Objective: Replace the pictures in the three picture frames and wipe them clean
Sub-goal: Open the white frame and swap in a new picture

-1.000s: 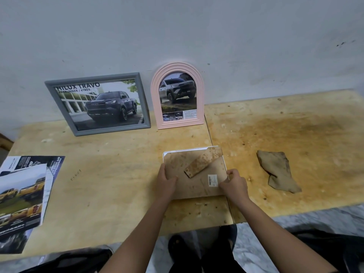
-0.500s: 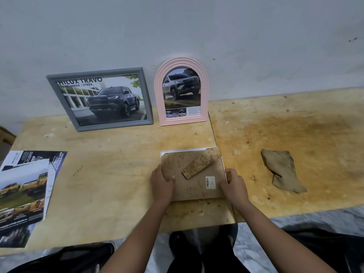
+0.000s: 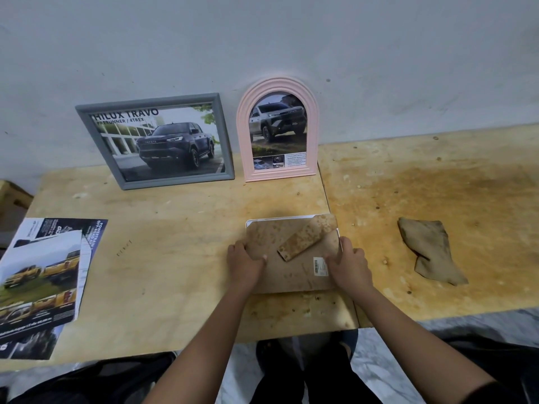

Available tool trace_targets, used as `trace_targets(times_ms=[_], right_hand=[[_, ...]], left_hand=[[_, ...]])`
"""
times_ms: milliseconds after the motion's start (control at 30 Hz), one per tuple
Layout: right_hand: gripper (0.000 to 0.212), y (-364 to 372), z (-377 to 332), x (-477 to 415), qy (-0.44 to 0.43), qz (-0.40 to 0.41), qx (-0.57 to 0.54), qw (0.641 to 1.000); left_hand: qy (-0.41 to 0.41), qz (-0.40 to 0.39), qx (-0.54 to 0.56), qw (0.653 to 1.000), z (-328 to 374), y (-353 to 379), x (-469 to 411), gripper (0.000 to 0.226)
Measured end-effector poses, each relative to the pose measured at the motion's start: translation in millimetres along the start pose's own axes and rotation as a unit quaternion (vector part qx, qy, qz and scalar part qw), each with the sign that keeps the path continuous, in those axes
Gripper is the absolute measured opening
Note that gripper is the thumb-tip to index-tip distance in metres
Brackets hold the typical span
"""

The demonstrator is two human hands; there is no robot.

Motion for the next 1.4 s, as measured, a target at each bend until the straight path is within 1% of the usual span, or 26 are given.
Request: trace_targets(times_ms=[100,133,233,300,367,400,467,633,733,800,900,967,1033,1133,1233,1300,1333,1367,1400], right_hand=[[0.074,-0.6,4.4,9.3,-0.035,-0.033,-0.047,0.998],[0.082,-1.2,7.3,13.9,-0.059,-0.041,-0.050,0.996],[0.104,1.7,15.8,24.9,-0.125,-0.070,-0.021,0.989],[0.106,1.5,17.4,25.4,-0.137,-0.066,-0.030,0.988],[0.104,0.7,16.0,22.4,-0.134,-0.055,-0.036,0.989],[0.103,1.0,15.8,20.6,-0.128,-0.055,-0.032,0.990],[0.103,1.4,16.6,17.7,-0.112,-0.061,-0.022,0.992],[0.103,3.2,16.2,13.2,-0.088,-0.073,-0.007,0.993],[0.100,4.2,13.0,9.3,-0.055,-0.089,-0.004,0.995],[0.095,3.6,10.3,5.4,-0.039,-0.104,0.004,0.994],[0.078,2.0,5.8,-0.3,-0.016,-0.130,0.006,0.991],[0.071,0.7,3.2,-2.9,0.001,-0.119,0.001,0.993],[0.071,0.5,0.3,-3.0,0.010,-0.093,0.010,0.996],[0.073,1.5,-3.8,-0.4,0.023,-0.082,0.034,0.996],[0.078,1.4,-7.1,-2.3,0.032,-0.100,0.067,0.992],[0.080,0.4,-10.6,-2.9,0.041,-0.104,0.080,0.991],[0.081,-0.5,-12.9,-2.4,0.039,-0.099,0.100,0.989],[0.083,-2.0,-15.8,-1.5,0.029,-0.087,0.132,0.987],[0.085,-4.1,-19.5,-0.8,0.009,-0.070,0.164,0.984]], left_hand=[[0.009,-0.012,0.053,0.998,-18.0,-3.4,8.9,0.040],[0.021,-0.021,0.070,0.997,-25.5,-3.4,13.9,0.041],[0.057,-0.066,0.129,0.988,-37.2,-1.4,31.2,0.059],[0.075,-0.097,0.157,0.980,-38.8,0.6,39.9,0.074],[0.082,-0.121,0.157,0.977,-38.6,1.6,43.4,0.101],[0.087,-0.129,0.157,0.975,-39.3,1.6,43.4,0.111],[0.102,-0.140,0.153,0.973,-34.4,-1.2,45.7,0.117],[0.084,-0.121,0.164,0.976,-34.8,-2.4,45.0,0.113],[0.025,-0.118,0.195,0.973,-31.5,0.7,41.6,0.106],[-0.014,-0.118,0.195,0.974,-25.7,0.8,38.6,0.087],[-0.028,-0.138,0.189,0.972,-21.5,-0.1,33.0,0.058],[-0.029,-0.134,0.193,0.972,-21.7,-4.6,27.4,0.037],[-0.035,-0.121,0.168,0.978,-22.5,-7.9,21.9,0.027],[-0.054,-0.105,0.112,0.987,-24.2,-10.5,13.6,0.034],[-0.054,-0.114,0.064,0.990,-19.4,-12.4,8.4,0.039],[-0.059,-0.128,0.042,0.989,-15.4,-11.6,6.7,0.037],[-0.056,-0.136,0.018,0.989,-11.3,-11.2,6.8,0.033],[-0.036,-0.138,-0.028,0.989,-5.3,-12.4,7.4,0.034],[0.001,-0.135,-0.094,0.986,1.5,-12.4,6.4,0.049]])
Point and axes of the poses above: each hand's wrist, its own x-axis away from the middle knuckle, its own y-axis out of the palm, z = x × y, the point moved 7 cm from there along -x, towards the middle knuckle, and after that the axes turned 5 degrees about y, right-handed, at the moved point
